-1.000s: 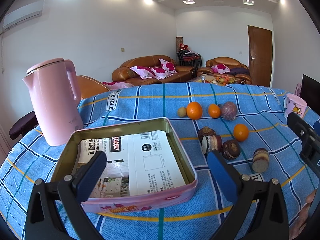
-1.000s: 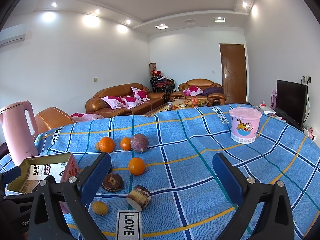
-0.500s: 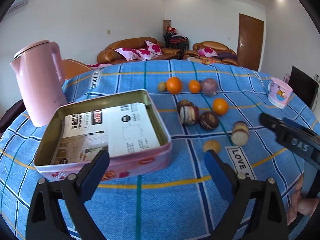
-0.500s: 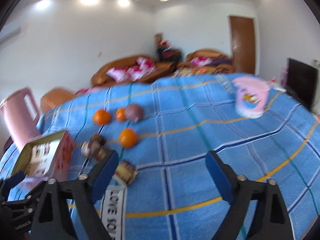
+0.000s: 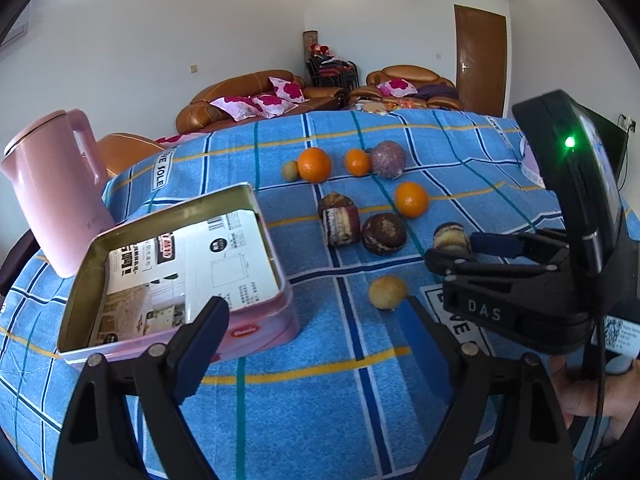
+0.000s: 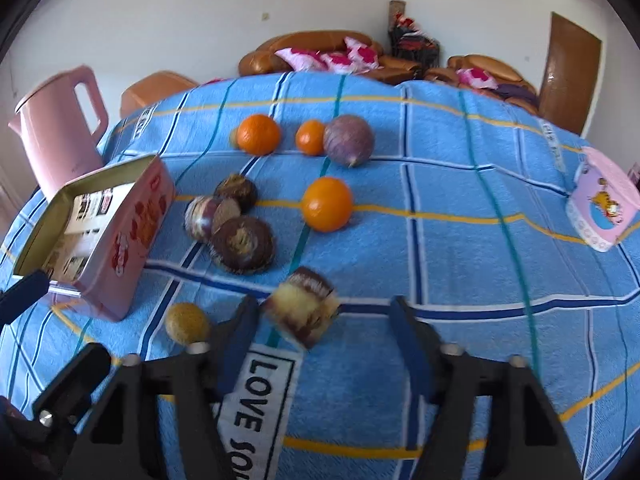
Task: Organize fruits
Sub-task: 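Grasp the small brown kiwi-like fruit with the left tool while the right tool grasps a wrapped cake roll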
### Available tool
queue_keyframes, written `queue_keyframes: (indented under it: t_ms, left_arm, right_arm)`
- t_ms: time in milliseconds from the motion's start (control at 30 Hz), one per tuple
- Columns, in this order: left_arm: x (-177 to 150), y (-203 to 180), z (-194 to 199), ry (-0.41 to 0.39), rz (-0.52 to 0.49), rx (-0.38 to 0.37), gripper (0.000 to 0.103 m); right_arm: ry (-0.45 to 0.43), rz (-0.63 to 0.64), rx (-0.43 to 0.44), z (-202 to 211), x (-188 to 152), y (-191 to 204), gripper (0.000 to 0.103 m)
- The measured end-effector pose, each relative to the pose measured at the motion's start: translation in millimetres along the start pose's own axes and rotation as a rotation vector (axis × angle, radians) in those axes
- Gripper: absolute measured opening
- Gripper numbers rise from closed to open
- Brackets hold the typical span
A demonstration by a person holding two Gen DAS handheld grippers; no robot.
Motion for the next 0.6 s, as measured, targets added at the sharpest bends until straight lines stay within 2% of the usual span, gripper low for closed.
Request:
queue_keyframes:
  t_ms: [33, 167, 333, 433, 500, 600]
  left_arm:
    - [1.1, -3.4, -1.8, 0.003, -0.004, -0.005, 0.085]
    - [7.4, -14.1, -6.1, 0.000, -0.037, 0.001, 0.083]
    - [14.6, -30.8, -12.9, 0.004, -0.069, -0.019, 0.082]
    - [15.5, -39.5, -25.6, 0.050, -0.076, -0.041, 0.074]
    - [12.4, -43.0, -36.9, 0.096, -0.067, -0.058, 0.065]
    - [7.7, -45.2, -50.6, 0.167, -0.048, -0.081, 0.060]
  right_arm:
    - [0.000, -0.001, 0.004, 1.1, -0.2, -0.3, 0.044]
    - [-0.013, -0.063, 0.028, 3.0, 0.2, -12.8, 0.044]
    - [-0.130, -0.232, 0.079, 23.6, 0.9, -44.5, 0.044]
    - [-0.173, -0.289, 0.089, 31.6, 0.2, -54.4, 0.044]
    - [-0.182, -0.297, 0.094, 33.8, 1.0, -54.9, 0.044]
    - [-0.179, -0.293, 0.100, 32.9, 1.8, -53.4, 0.044]
Point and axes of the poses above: each gripper's, at about its wrist camera, not at the fingertips, and z roughly against the way its jaws point, y to its left, x to its top, the point moved 4 cm from there along -z, roughly the way its jaws point, and after that the axes turned 4 degrees about -z, right-handed, at the moved point
